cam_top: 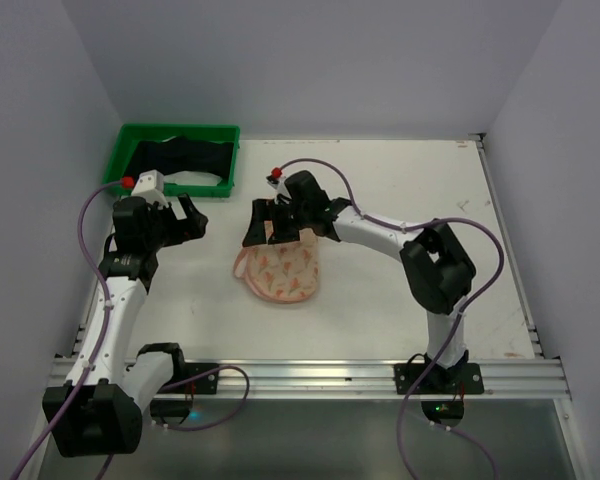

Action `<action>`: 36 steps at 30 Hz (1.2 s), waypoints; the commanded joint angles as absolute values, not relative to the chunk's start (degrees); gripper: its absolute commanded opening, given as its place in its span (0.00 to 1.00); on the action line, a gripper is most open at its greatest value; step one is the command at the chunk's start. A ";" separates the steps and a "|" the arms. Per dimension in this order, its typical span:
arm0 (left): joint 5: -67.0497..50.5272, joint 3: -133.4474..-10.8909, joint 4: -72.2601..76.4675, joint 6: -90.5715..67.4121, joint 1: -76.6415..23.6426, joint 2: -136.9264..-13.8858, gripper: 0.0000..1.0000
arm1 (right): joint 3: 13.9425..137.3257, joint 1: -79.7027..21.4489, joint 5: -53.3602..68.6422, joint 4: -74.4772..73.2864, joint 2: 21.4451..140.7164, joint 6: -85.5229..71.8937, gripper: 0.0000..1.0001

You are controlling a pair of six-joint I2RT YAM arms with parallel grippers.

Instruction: Unzip the laundry bag and remove the bra

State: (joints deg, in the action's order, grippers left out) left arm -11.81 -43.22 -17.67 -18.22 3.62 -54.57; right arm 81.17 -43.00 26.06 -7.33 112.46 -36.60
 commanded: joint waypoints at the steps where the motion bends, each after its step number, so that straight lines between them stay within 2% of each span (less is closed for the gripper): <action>1: -12.92 -42.80 -16.08 -17.31 3.69 -53.61 1.00 | 86.22 -42.63 25.42 -8.15 107.07 -33.14 0.99; 7: -13.10 -42.98 -15.55 -17.75 3.69 -53.09 1.00 | 81.24 -37.37 13.28 -13.35 97.58 -29.88 0.99; 14: -11.95 -45.61 -20.90 -21.18 3.69 -49.49 1.00 | 70.93 -23.66 0.02 -23.01 76.31 -29.18 0.99; 18: -8.19 -51.48 -27.76 -21.18 3.69 -46.07 1.00 | 68.38 -23.12 -11.94 -29.26 61.39 -27.86 0.99; 21: -6.77 -57.54 -33.74 -21.45 3.69 -43.34 1.00 | 68.99 -23.12 -17.74 -35.40 55.65 -27.51 0.99; 24: -4.50 -62.82 -37.87 -20.39 3.69 -39.92 1.00 | 69.00 -23.12 -20.56 -38.84 48.10 -26.90 0.99; 31: -1.32 -72.59 -44.38 -16.70 3.60 -33.67 1.00 | 64.44 -23.03 -18.72 -36.05 27.38 -23.57 0.99; 36: -0.62 -76.99 -46.93 -16.00 3.25 -31.91 1.00 | 61.79 -23.12 -18.20 -34.37 18.47 -21.98 0.99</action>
